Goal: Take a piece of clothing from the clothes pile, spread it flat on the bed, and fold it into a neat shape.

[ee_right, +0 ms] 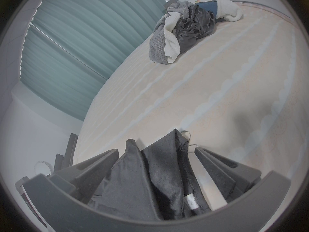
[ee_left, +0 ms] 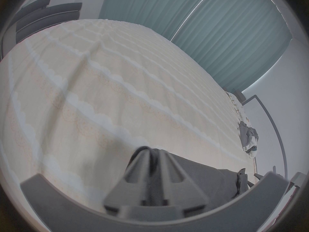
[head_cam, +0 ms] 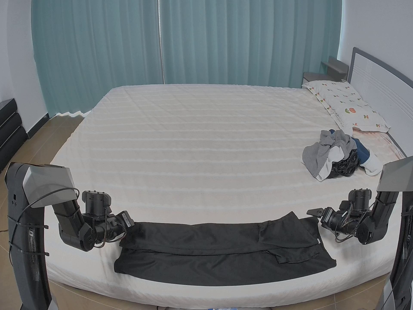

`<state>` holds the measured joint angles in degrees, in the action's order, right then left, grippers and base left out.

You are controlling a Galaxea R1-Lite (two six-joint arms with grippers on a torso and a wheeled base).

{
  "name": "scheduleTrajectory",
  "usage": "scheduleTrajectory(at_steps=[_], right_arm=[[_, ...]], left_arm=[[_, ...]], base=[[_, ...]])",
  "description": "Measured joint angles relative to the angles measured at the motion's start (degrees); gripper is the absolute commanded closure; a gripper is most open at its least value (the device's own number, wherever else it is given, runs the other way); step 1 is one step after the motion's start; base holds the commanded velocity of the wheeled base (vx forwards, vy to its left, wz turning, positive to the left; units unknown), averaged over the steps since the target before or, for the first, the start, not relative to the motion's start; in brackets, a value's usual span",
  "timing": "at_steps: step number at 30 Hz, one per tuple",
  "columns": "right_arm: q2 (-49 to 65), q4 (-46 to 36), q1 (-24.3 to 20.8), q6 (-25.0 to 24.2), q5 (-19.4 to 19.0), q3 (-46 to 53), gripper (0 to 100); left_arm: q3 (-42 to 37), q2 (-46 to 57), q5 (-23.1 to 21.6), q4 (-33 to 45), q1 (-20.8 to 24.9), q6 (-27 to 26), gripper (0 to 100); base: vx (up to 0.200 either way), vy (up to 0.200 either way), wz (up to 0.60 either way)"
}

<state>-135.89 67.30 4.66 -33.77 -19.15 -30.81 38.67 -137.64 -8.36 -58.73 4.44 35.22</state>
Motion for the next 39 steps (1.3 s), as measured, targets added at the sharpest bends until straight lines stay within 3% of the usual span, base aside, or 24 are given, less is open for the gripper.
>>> scheduleTrajectory(at_steps=[7,8,37,38,39], right_arm=[[-2.0,1.2,-0.9,0.0,0.8,-0.9,0],[-2.1,1.2,-0.9,0.0,0.8,-1.1,100],[-4.3,5.3,0.2,0.3,4.2,-3.5,100],[-4.3,5.3,0.2,0.3,4.2,-3.3,100],[-4.3,5.3,0.2,0.4,4.2,-3.3,100]], left_arm=[[0.0,0.0,0.0,0.0,-0.4,0.0,100],[0.0,0.0,0.0,0.0,-0.4,0.0,100],[0.1,0.0,0.0,0.3,-0.6,0.3,100],[0.0,0.0,0.0,0.3,-0.6,0.3,0],[0.0,0.0,0.0,0.3,-0.6,0.3,0]], base=[[0.0,0.0,0.0],[0.0,0.0,0.0],[0.0,0.0,0.0],[0.0,0.0,0.0],[0.0,0.0,0.0]])
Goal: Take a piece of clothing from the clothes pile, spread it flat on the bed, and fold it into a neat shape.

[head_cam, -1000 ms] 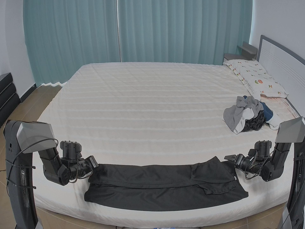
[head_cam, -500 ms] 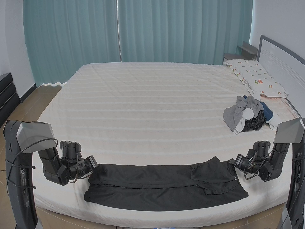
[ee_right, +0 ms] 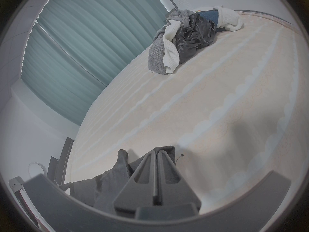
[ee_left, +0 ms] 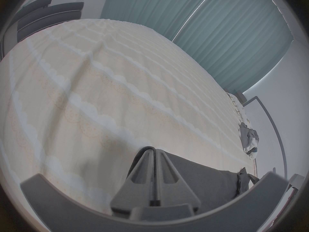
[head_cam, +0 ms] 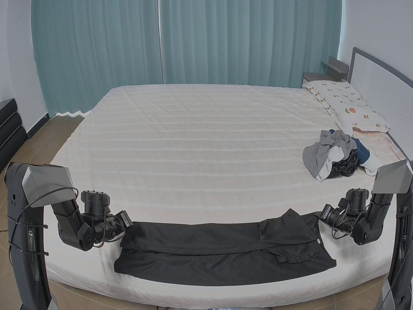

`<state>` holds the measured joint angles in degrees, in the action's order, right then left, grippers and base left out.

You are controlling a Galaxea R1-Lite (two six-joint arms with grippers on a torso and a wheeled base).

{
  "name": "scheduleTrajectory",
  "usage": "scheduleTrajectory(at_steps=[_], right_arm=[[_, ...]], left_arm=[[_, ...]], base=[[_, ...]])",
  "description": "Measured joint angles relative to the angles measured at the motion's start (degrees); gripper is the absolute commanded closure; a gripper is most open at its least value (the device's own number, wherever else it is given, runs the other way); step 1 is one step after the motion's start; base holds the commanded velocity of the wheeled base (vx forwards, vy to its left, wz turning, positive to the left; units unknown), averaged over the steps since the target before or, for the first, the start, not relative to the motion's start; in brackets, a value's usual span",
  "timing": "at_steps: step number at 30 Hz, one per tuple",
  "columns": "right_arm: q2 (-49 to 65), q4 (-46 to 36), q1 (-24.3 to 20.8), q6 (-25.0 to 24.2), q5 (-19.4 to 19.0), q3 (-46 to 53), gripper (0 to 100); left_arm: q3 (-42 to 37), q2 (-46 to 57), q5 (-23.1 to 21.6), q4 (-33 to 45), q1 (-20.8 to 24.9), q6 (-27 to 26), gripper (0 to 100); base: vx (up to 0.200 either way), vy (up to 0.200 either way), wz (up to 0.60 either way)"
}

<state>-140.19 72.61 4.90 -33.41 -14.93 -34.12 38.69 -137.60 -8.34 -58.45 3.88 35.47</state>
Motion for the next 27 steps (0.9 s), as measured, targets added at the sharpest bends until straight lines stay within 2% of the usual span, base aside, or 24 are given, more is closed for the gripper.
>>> scheduleTrajectory(at_steps=[4,5,13,20,25,27], right_arm=[[-0.1,-0.2,0.0,0.1,0.0,0.1,100],[-0.1,-0.3,0.0,0.1,0.0,0.2,0],[0.6,-0.1,-0.3,-0.3,0.0,0.9,0],[5.6,-0.4,-0.1,-2.1,0.0,2.1,0],[10.0,-1.3,-0.7,-3.0,0.5,2.5,0],[12.0,-3.3,-1.0,-3.2,0.6,3.3,0]], left_arm=[[0.0,0.1,0.0,0.0,0.0,0.0,0],[-0.1,0.1,0.0,0.0,0.0,0.0,0],[-0.1,0.4,0.0,-0.1,-0.1,0.2,0],[-0.4,3.9,-0.4,0.0,-1.2,0.4,0],[-3.1,6.9,-0.1,-0.3,-1.3,1.5,0],[-5.0,8.0,-0.1,-0.5,-1.3,3.3,0]], base=[[0.0,0.0,0.0],[0.0,0.0,0.0],[0.0,0.0,0.0],[0.0,0.0,0.0],[0.0,0.0,0.0],[-0.2,0.0,0.0]])
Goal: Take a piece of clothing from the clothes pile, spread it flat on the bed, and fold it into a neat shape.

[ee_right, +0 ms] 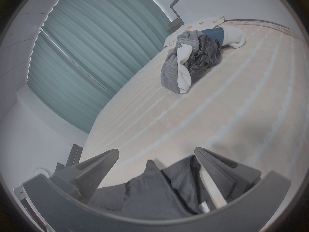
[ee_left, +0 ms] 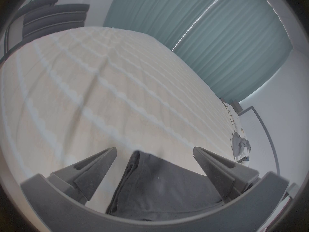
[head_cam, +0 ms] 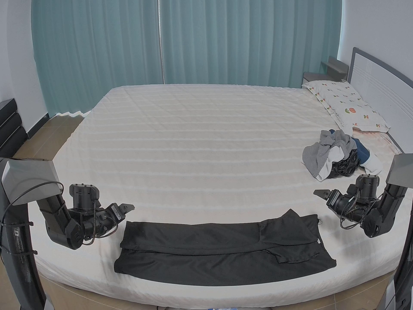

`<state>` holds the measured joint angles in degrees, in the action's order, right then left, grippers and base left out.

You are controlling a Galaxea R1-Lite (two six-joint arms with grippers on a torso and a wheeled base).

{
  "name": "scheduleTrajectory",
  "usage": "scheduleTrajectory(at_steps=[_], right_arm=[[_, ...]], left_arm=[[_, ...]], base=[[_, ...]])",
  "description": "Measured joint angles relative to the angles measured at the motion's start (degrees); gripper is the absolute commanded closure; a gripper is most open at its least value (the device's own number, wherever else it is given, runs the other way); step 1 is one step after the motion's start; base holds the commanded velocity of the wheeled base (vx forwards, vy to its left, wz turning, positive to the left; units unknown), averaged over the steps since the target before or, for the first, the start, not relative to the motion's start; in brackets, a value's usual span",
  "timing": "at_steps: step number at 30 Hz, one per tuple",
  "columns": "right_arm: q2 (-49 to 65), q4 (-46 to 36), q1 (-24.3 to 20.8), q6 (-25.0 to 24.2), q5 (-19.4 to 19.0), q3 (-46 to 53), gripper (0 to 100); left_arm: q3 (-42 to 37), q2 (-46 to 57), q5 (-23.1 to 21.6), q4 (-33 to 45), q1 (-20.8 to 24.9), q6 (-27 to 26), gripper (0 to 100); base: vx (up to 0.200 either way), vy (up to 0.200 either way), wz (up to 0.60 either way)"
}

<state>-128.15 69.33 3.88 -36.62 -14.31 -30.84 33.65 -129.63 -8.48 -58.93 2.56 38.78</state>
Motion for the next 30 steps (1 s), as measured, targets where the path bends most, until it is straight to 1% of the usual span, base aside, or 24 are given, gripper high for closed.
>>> scheduleTrajectory(at_steps=[4,8,10,13,16,18,19,25,30], right_arm=[[3.4,-2.4,-1.2,-1.1,0.1,3.5,0],[5.9,-2.9,-4.4,-5.4,0.5,8.2,0],[6.6,-3.1,-7.0,-7.3,1.5,10.1,0],[6.4,-2.8,-10.8,-9.5,4.5,12.0,0],[5.1,-1.8,-13.7,-12.5,6.4,13.2,0],[4.3,-1.1,-15.1,-13.7,6.9,14.1,0],[3.9,-1.0,-15.6,-14.1,7.1,14.6,0],[2.6,-0.4,-17.2,-14.9,7.3,16.6,0],[2.0,-0.3,-18.1,-15.3,8.1,17.2,0]], left_arm=[[-3.3,1.8,-0.1,-0.5,0.1,3.5,0],[-6.3,3.0,-0.3,-0.7,0.2,6.2,0],[-7.6,3.3,-0.5,-0.8,0.4,7.3,0],[-9.5,3.6,-0.8,-1.7,0.5,8.3,0],[-11.9,3.7,-1.0,-4.9,0.7,8.8,0],[-13.4,3.5,-1.0,-7.6,0.8,8.9,0],[-13.9,3.3,-1.0,-8.6,0.8,8.9,0],[-16.0,1.6,-0.6,-10.8,2.4,8.9,0],[-16.6,0.9,-0.6,-10.9,2.7,8.9,0]], base=[[-0.2,0.0,0.0],[0.0,0.0,0.0],[0.0,0.0,0.0],[0.0,0.0,0.0],[0.0,0.0,0.0],[0.0,0.0,0.0],[0.0,0.0,0.0],[-0.2,0.0,0.0],[0.0,0.0,0.0]])
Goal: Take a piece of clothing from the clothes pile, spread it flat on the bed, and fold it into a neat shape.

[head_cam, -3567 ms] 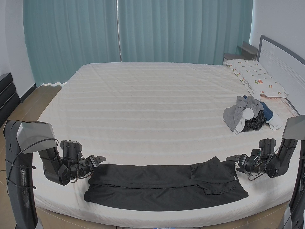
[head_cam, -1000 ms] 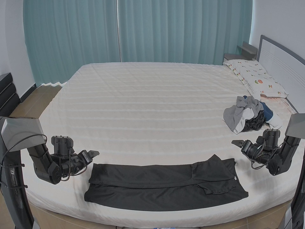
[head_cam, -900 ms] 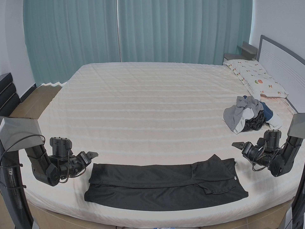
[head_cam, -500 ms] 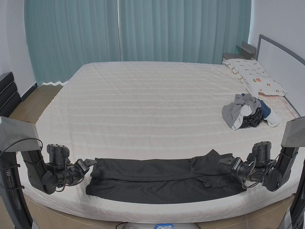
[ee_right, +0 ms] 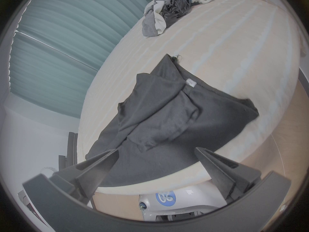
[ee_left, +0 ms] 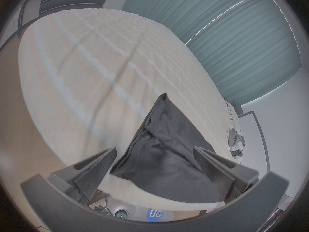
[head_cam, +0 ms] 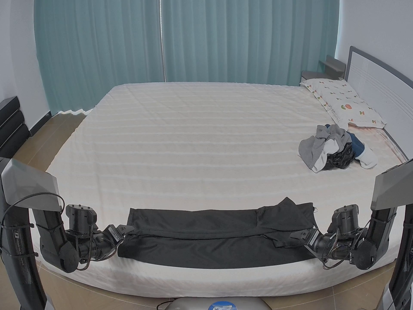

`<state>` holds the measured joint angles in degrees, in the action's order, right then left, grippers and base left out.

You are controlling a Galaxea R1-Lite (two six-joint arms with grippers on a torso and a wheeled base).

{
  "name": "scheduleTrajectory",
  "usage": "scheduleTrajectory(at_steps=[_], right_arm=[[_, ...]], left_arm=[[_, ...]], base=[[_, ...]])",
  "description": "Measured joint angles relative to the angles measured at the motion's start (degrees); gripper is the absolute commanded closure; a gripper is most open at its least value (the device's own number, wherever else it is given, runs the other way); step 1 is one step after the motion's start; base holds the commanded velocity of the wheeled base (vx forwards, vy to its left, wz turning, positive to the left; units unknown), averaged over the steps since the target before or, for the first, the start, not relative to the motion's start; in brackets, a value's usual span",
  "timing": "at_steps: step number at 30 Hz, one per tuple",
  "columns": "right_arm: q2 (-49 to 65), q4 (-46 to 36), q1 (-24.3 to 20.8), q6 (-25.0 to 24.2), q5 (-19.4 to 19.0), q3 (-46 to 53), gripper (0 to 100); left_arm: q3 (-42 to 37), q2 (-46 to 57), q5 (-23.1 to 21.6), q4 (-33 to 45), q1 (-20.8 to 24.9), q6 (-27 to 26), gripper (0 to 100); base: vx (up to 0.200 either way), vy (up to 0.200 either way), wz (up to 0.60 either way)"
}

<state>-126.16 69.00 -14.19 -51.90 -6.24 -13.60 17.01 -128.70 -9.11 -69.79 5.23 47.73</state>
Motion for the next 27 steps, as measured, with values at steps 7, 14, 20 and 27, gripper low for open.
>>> scheduleTrajectory(at_steps=[7,14,20,27], right_arm=[[-3.2,5.2,-3.1,-2.8,4.9,-1.8,0],[-6.6,9.4,-3.7,-3.4,6.2,-3.9,0],[-9.1,9.9,-3.8,-3.4,7.5,-5.1,0],[-11.2,10.3,-3.7,-3.4,8.9,-7.4,100]], left_arm=[[0.0,-0.4,0.0,-0.7,0.1,0.0,0],[0.0,-0.9,0.0,-2.1,0.1,0.1,0],[0.1,-1.1,-0.1,-2.2,0.0,0.1,0],[0.1,-1.3,-0.1,-2.2,0.0,0.1,0]], base=[[0.0,0.0,0.0],[0.0,0.0,0.0],[0.0,0.0,0.0],[0.0,0.0,0.0]])
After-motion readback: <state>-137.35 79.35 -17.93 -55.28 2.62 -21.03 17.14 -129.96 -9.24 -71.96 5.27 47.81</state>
